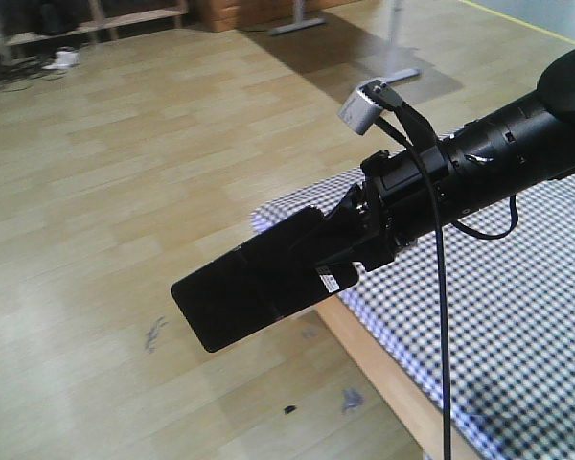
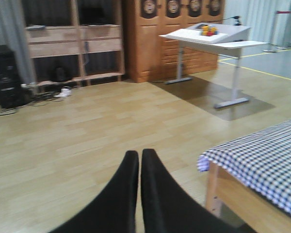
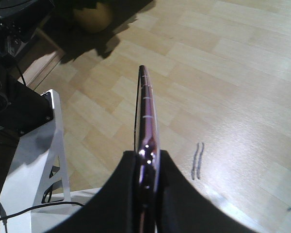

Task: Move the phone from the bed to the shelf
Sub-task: 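Hold the phone in the right gripper while the base turns away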

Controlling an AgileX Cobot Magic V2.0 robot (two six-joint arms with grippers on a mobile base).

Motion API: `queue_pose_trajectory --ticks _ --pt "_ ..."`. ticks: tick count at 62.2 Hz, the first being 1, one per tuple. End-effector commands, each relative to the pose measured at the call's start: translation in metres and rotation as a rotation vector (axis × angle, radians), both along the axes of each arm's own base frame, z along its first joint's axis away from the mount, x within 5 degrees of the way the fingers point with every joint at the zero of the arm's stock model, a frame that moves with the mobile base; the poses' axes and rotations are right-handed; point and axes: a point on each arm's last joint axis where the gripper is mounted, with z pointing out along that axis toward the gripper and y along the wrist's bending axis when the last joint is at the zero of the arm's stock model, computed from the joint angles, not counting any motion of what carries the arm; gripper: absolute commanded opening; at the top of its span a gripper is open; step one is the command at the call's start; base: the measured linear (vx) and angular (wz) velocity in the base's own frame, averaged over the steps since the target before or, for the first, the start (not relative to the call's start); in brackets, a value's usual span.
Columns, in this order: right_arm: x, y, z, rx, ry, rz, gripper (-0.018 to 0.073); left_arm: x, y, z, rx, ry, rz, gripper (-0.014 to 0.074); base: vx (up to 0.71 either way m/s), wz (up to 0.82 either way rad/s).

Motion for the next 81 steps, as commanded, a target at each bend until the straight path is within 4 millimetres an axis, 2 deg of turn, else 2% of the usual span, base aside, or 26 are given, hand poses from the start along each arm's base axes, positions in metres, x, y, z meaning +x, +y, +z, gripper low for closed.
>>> queue_pose_trajectory --ticks 1,48,81 --pt "-0.014 0.0008 0.0261 0.092 -0.012 0.043 -0.0002 -0.0013 -0.0002 0.0145 -0.011 -0.108 -0.002 0.0001 -0.15 0.59" --pt "-0.014 0.0008 0.0261 0.092 -0.012 0.043 -0.0002 -0.0013 -0.0002 0.0145 -0.011 -0.108 -0.002 0.0001 -0.14 0.53" --pt "-0.0139 0.0009 0.0262 0.093 -0.012 0.043 -0.0002 -0.0013 -0.0002 0.0145 -0.011 -0.108 -0.002 0.0001 -0.04 0.16"
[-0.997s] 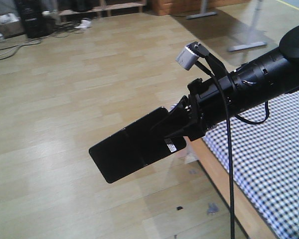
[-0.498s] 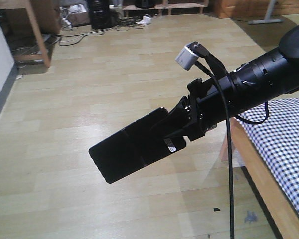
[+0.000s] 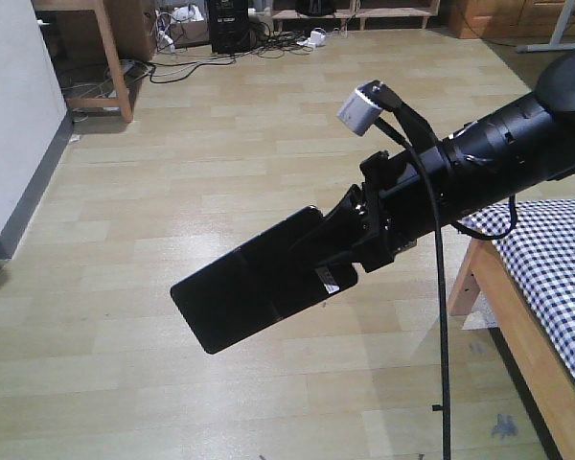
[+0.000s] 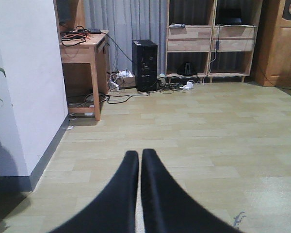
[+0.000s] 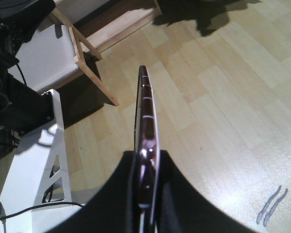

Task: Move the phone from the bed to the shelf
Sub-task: 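Hold the phone in the right gripper while the base turns away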

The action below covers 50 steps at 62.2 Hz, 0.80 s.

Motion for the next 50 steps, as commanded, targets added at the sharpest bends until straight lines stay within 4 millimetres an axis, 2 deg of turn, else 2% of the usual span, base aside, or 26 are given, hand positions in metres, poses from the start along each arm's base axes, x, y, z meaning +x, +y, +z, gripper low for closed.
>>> queue_pose_trajectory --ticks 1,50 --pt "-0.0138 0.0006 0.0261 0.093 -0.012 0.042 -0.0002 -0.0013 -0.0002 0.0145 -0.011 -0.108 -0.002 0.0001 0.02 0.0" --pt "-0.0138 0.0006 0.0261 0.093 -0.012 0.042 -0.0002 -0.0013 -0.0002 0.0145 -0.011 -0.108 -0.002 0.0001 0.09 0.02"
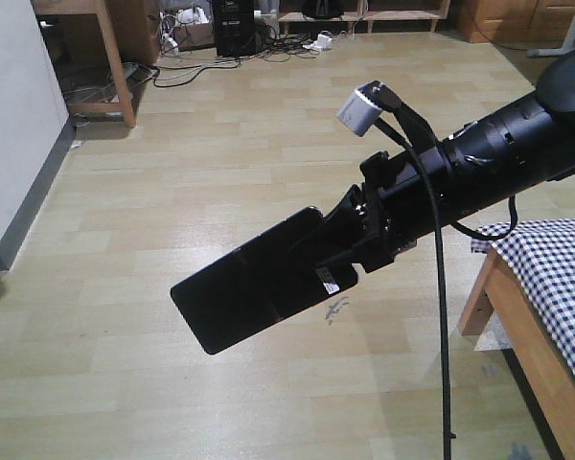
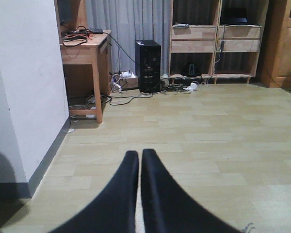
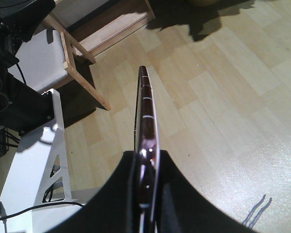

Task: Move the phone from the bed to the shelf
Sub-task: 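Hold the phone in the right gripper while the base turns away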

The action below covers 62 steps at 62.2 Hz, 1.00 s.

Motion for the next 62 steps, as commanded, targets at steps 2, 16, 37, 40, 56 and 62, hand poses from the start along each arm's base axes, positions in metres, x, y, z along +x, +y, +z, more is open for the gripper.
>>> queue_pose_trajectory --ticks 2,16,37,40,56,62 --pt "-0.0137 0.0006 0.0265 0.093 -0.014 0.042 -0.0002 -0.0013 -0.0002 0.0145 -0.011 -0.108 -0.002 0.0001 0.17 0.03" --pt "-0.0137 0.0006 0.0265 0.093 -0.014 0.042 -0.0002 -0.0013 -0.0002 0.0145 -0.011 -0.108 -0.002 0.0001 0.21 0.01" --pt "-0.0137 0.0006 0.0265 0.093 -0.014 0.042 -0.0002 -0.0013 -0.0002 0.0145 -0.011 -0.108 -0.002 0.0001 0.32 0.01" --pt "-0.0137 0.0006 0.0265 0.093 -0.014 0.042 -0.0002 -0.0013 -0.0002 0.0145 -0.011 -0.108 -0.002 0.0001 0.39 0.0" --pt "-0.0137 0.0006 0.0265 0.093 -0.014 0.042 -0.0002 -0.0013 -0.0002 0.0145 -0.011 -0.108 -0.002 0.0001 0.42 -0.03" --pt "-0.0137 0.0006 0.0265 0.093 -0.014 0.042 -0.0002 -0.0013 -0.0002 0.0145 -0.011 -0.108 -0.002 0.0001 0.42 -0.08"
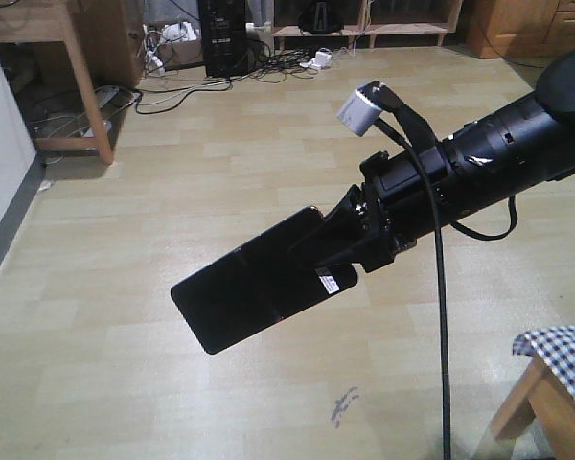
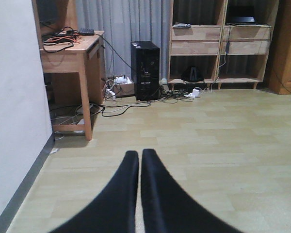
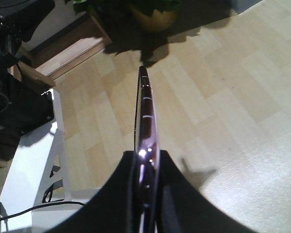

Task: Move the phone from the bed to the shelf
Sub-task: 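Hold the phone in the right gripper while the base turns away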

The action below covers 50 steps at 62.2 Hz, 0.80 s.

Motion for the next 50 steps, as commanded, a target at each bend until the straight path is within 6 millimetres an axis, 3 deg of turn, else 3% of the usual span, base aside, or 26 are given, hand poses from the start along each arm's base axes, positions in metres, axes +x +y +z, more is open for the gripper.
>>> queue_pose_trajectory --ticks 1,50 --pt "-0.0137 0.0006 0.0265 0.093 -0.014 0.042 -0.0002 -0.0013 -0.0002 0.0145 -0.011 -0.108 -0.002 0.0001 0.41 -0.1" --pt "-0.0138 0.0007 0.0265 0.093 -0.013 0.043 -0.0002 -0.0013 -0.0002 0.0145 -0.011 -0.108 -0.002 0.0001 0.39 -0.11"
